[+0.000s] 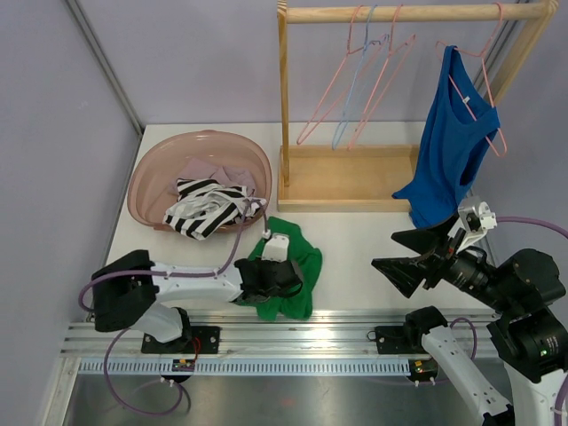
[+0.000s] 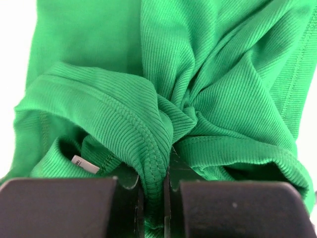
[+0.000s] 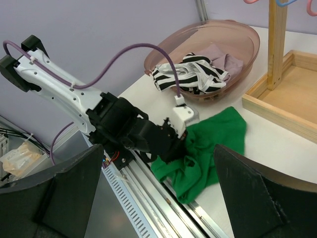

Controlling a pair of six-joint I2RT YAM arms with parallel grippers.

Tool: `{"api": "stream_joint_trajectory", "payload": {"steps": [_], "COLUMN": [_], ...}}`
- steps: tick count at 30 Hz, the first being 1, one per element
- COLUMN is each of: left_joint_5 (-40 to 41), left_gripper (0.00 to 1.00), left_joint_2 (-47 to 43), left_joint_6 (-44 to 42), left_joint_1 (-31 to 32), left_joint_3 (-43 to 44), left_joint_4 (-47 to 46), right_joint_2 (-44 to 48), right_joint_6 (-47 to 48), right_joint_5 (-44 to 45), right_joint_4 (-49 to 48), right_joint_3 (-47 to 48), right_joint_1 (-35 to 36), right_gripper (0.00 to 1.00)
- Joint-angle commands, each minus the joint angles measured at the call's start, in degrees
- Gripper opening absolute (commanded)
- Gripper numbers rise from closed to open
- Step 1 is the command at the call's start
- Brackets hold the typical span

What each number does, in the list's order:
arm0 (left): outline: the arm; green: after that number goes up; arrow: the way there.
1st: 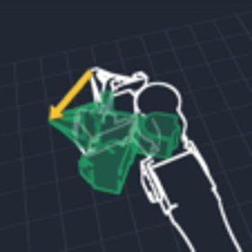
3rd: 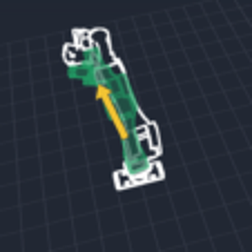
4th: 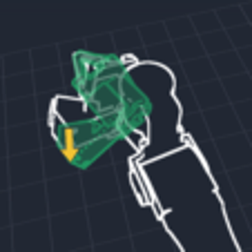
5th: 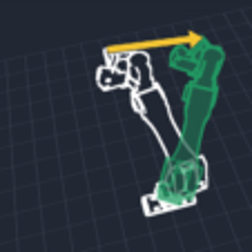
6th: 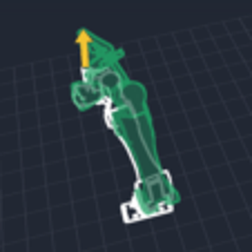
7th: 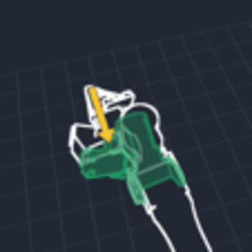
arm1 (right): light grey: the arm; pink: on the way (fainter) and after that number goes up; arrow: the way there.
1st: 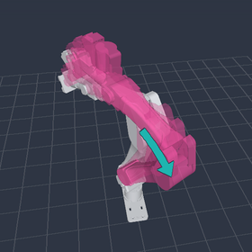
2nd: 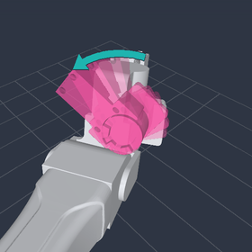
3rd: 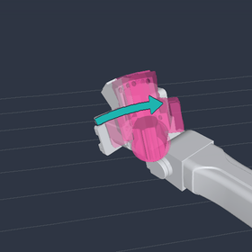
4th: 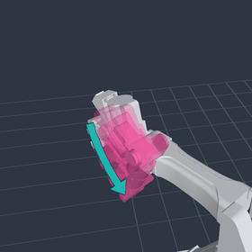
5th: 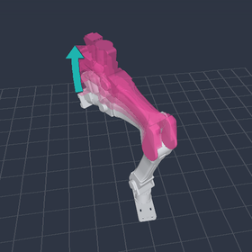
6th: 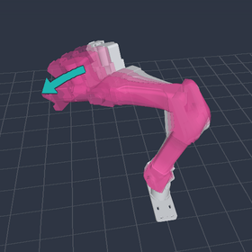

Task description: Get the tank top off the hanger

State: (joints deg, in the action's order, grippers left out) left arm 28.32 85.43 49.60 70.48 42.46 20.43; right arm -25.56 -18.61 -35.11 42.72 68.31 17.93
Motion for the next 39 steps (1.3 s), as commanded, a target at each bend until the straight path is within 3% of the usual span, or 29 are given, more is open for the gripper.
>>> {"api": "stream_joint_trajectory", "payload": {"steps": [1,8,14,17,25,30,35,39], "left_joint_5": [16.74,23.8,23.01,22.84,26.52,27.5,23.46,20.48], "left_gripper": [0.0,0.0,0.0,0.0,0.0,0.0,0.0,0.0], "left_joint_2": [-7.98,-22.48,-31.89,-34.27,-32.26,-29.89,-26.81,-24.53], "left_joint_6": [14.71,21.15,11.33,6.41,2.6,-2.31,-9.08,-13.21], "left_joint_1": [-0.69,-6.82,-18.95,-21.51,-22.22,-27.58,-34.95,-37.34], "left_joint_3": [0.08,4.82,5.71,7.2,17.56,23.19,27.49,33.37], "left_joint_4": [24.95,40.56,41.01,39.26,41.18,39.52,35.13,32.31], "right_joint_2": [0.51,0.69,0.95,0.95,0.78,0.78,0.78,0.51], "right_joint_6": [-0.02,-0.9,-0.99,-1.08,-1.51,-1.17,-0.37,0.85], "right_joint_5": [-0.92,-1.27,-1.71,-1.98,-2.42,-2.68,-2.68,-2.5], "right_joint_4": [-2.38,-4.05,-4.57,-4.84,-6.16,-6.16,-5.45,-4.49], "right_joint_3": [0.94,0.42,1.12,1.12,0.42,0.33,0.77,1.21], "right_joint_1": [-0.09,-0.18,-0.18,-0.18,-0.18,-0.09,-0.18,-0.18], "right_gripper": [0.99,1.0,0.99,0.99,0.99,0.99,0.99,0.99]}}
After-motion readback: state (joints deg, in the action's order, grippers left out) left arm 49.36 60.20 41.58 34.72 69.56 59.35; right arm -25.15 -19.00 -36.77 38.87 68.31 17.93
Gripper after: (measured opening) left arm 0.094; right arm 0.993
